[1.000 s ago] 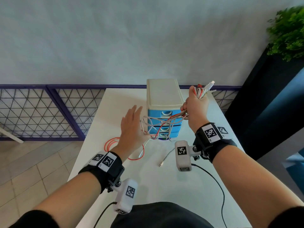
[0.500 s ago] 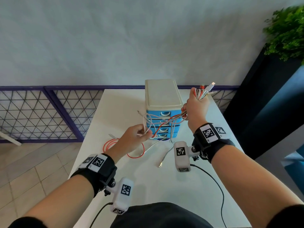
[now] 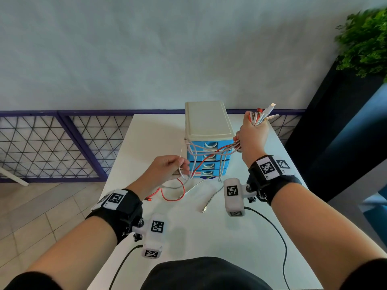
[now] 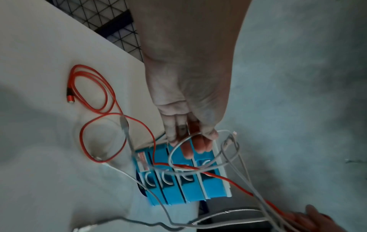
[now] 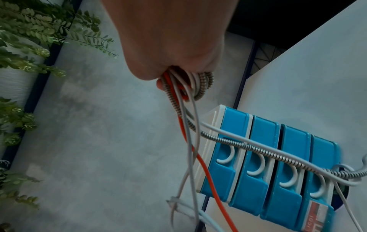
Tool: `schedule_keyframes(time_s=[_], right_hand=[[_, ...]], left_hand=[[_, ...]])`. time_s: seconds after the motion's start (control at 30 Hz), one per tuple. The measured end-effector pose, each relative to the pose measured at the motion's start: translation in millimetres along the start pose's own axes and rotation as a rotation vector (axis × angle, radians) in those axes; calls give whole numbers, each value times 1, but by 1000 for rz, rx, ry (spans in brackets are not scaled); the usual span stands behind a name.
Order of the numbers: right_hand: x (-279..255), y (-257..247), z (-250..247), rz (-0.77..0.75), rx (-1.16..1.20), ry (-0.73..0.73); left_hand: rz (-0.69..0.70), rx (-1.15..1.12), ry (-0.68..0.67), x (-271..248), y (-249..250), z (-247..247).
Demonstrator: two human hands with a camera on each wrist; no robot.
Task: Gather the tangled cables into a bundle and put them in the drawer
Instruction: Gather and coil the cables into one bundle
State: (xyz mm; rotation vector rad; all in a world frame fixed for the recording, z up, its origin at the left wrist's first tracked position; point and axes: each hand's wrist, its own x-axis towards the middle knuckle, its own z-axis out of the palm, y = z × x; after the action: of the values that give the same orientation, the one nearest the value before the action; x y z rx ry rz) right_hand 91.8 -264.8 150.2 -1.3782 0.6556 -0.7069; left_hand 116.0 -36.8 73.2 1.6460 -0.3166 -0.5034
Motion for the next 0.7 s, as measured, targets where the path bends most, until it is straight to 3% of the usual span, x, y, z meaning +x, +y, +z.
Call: schedule_keyframes(time_s=[0.23, 0.4, 0.7], right_hand=[[1, -2, -1, -31, -36, 13], [1, -4, -2, -47, -60, 21], [1, -2, -2, -12, -42, -9]], left_hand=[[121, 257, 148, 4, 1, -10], [258, 615, 110, 4, 1, -13], [41, 297, 66, 3, 14, -3]])
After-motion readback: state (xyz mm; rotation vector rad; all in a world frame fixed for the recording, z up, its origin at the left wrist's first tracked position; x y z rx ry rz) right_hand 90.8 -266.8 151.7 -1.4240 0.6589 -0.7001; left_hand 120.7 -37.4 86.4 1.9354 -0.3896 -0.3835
